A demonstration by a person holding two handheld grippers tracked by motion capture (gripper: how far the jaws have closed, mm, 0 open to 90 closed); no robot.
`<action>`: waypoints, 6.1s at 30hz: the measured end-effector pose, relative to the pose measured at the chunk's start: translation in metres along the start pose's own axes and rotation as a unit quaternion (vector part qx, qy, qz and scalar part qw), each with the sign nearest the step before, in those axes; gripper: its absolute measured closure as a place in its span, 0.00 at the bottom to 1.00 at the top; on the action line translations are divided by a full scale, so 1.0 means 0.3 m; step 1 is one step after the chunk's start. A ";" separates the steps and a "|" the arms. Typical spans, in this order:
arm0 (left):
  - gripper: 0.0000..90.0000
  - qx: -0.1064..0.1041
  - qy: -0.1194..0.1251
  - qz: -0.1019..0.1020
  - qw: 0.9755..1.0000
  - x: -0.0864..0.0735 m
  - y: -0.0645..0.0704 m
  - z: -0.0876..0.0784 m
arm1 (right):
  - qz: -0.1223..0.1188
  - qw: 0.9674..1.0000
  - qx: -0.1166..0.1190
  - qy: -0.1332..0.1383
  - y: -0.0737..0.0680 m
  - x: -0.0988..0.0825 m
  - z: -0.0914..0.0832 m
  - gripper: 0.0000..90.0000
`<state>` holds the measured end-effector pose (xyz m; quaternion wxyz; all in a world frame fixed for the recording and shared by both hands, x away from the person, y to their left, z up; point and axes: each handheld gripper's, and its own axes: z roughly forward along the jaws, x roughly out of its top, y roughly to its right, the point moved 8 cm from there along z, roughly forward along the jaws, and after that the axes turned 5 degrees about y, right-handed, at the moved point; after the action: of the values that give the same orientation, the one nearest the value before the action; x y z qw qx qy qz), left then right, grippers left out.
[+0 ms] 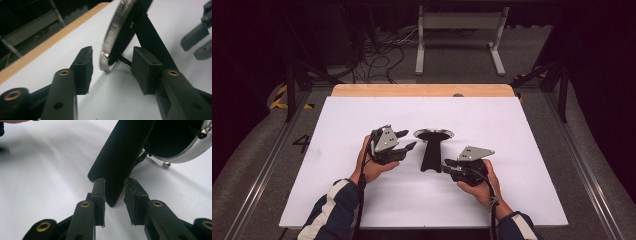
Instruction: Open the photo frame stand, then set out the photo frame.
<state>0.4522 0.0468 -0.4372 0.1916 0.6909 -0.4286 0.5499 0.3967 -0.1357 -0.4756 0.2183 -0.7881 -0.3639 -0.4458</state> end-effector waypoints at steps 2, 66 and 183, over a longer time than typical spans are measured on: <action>0.53 0.005 0.003 0.005 1.000 0.010 -0.002 -0.005 | 0.001 1.000 -0.001 0.002 0.000 0.002 -0.002 0.77; 0.78 -0.022 -0.038 0.029 0.999 -0.002 0.026 0.121 | 0.005 0.995 -0.103 0.016 -0.133 0.046 0.223 1.00; 0.88 0.006 -0.122 0.051 0.991 -0.154 0.071 0.157 | 0.030 0.993 -0.117 -0.011 -0.084 -0.016 0.179 1.00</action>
<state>0.4618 0.0178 -0.4993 0.1059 0.7311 -0.4800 0.4732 0.4049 -0.0853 -0.5064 0.1336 -0.8238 -0.2875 -0.4699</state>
